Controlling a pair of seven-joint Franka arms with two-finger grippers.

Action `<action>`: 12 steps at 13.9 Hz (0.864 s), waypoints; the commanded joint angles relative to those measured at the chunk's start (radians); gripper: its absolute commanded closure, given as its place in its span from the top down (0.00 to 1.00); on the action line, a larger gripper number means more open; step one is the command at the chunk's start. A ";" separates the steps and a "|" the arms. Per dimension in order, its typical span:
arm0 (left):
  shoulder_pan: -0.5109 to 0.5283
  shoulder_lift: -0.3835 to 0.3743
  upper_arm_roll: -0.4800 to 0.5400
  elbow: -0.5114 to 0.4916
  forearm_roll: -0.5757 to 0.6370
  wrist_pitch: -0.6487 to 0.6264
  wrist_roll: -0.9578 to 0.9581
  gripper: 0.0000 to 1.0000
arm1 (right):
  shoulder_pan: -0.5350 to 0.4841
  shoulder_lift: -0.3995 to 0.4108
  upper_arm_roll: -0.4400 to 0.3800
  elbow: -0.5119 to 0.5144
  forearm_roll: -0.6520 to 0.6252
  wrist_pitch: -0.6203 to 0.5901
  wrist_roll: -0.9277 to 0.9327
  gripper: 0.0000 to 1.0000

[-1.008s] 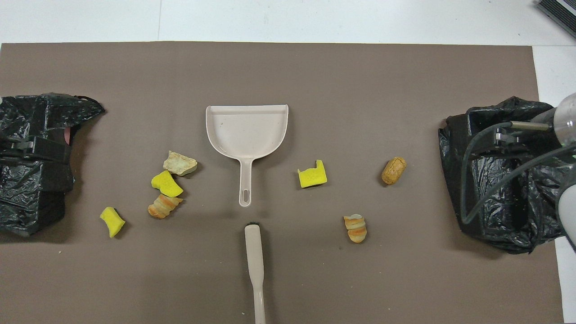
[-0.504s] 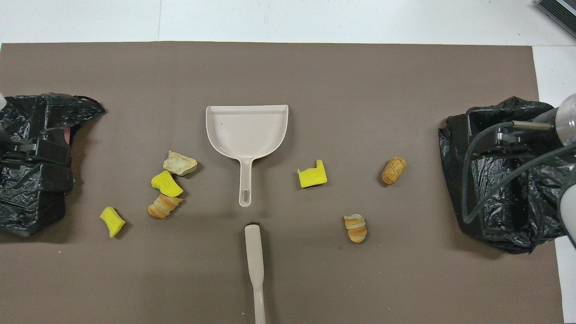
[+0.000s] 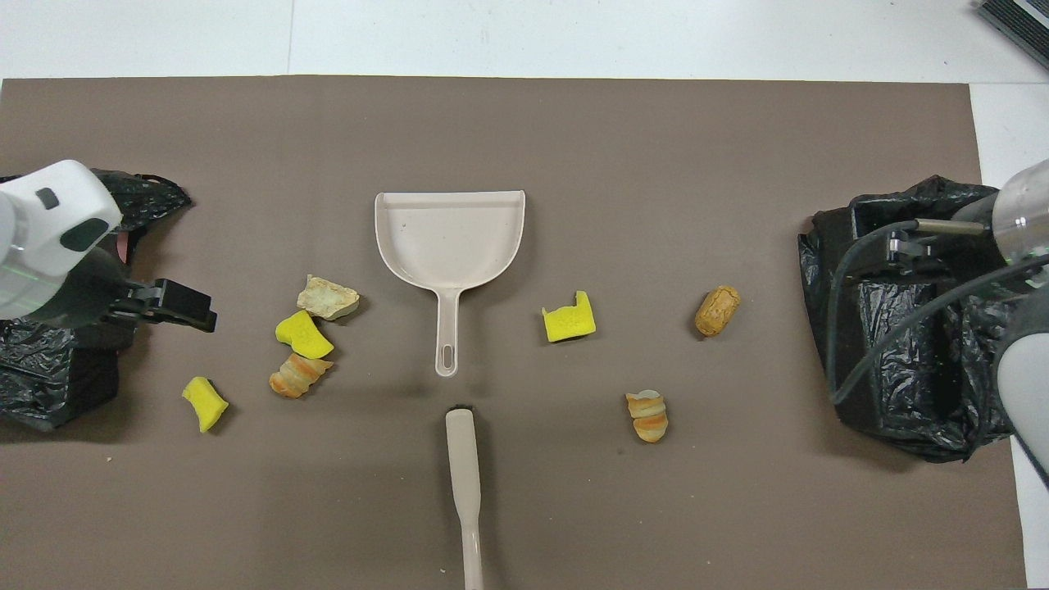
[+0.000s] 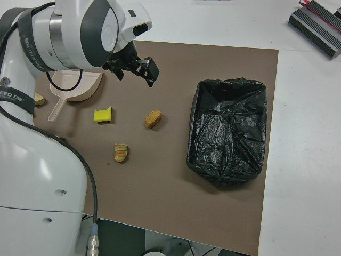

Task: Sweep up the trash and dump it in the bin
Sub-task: 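Reach the right gripper to the dustpan while the left gripper reaches the brush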

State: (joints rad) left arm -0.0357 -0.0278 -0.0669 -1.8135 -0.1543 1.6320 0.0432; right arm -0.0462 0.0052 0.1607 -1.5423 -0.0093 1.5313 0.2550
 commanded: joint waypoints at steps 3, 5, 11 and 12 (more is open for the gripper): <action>-0.148 -0.142 0.013 -0.284 -0.037 0.198 -0.029 1.00 | 0.116 0.068 0.005 -0.010 0.014 0.108 0.122 1.00; -0.217 -0.150 0.013 -0.329 -0.037 0.215 -0.100 1.00 | 0.152 0.094 0.005 -0.015 0.014 0.150 0.144 1.00; -0.478 -0.202 0.013 -0.522 -0.037 0.385 -0.357 1.00 | 0.333 0.280 0.005 0.030 -0.006 0.279 0.325 1.00; -0.521 -0.222 0.013 -0.579 -0.037 0.466 -0.412 1.00 | 0.359 0.312 0.005 0.051 -0.004 0.285 0.346 1.00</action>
State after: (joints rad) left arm -0.4734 -0.1797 -0.0723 -2.2577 -0.1823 1.9663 -0.2816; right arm 0.2785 0.2498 0.1670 -1.5484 -0.0081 1.8058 0.5514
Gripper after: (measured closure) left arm 0.000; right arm 0.000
